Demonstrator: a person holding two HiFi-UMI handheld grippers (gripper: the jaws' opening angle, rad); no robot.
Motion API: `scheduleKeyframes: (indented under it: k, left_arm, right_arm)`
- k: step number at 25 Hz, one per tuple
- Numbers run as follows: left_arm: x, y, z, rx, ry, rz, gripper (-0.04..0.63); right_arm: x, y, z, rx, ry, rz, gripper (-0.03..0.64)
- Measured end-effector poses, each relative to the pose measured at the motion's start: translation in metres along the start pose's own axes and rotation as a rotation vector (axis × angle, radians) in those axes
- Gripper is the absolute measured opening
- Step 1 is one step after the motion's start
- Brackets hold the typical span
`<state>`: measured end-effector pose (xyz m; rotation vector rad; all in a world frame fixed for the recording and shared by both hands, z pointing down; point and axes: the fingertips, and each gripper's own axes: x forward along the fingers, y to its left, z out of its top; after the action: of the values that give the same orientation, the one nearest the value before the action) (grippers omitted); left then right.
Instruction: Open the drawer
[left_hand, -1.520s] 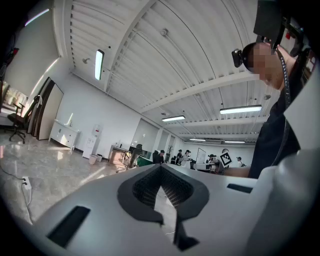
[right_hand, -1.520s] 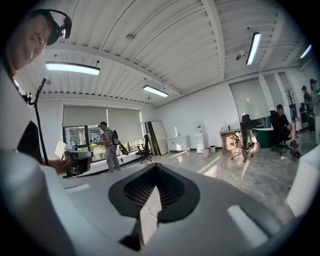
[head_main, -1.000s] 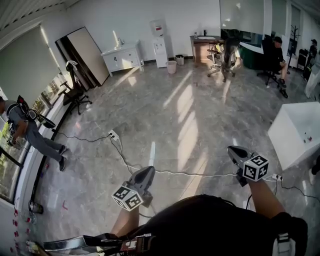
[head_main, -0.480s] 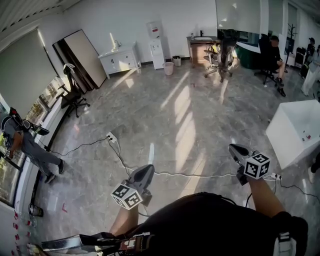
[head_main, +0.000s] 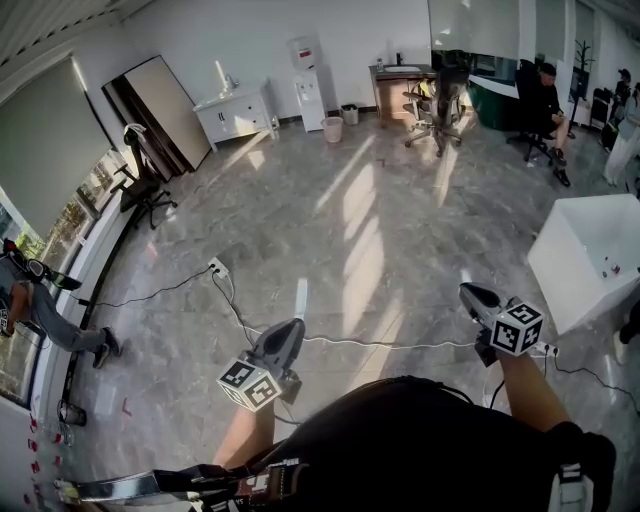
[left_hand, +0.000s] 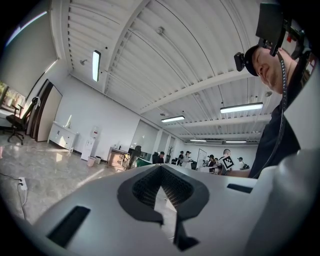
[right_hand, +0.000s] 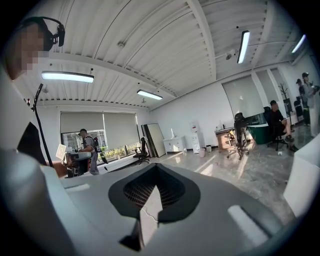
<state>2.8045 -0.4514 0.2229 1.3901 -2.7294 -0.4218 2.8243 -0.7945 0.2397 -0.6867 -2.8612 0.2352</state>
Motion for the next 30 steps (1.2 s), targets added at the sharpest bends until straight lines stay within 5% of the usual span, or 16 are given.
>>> scheduleKeyframes:
  k: [14, 23, 30]
  left_arm:
    - [0.05, -0.052, -0.025, -0.007, 0.009, 0.04, -0.009]
    - [0.067, 0.001, -0.024, -0.034, 0.014, 0.059, -0.009]
    - [0.094, 0.105, -0.006, -0.082, -0.009, 0.002, -0.009]
  right_arm:
    - [-0.049, -0.077, -0.029, 0.058, 0.005, 0.0, 0.002]
    - [0.004, -0.088, -0.035, 0.063, 0.044, -0.001, 0.002]
    - [0.098, -0.081, 0.003, 0.034, 0.029, -0.045, 0.002]
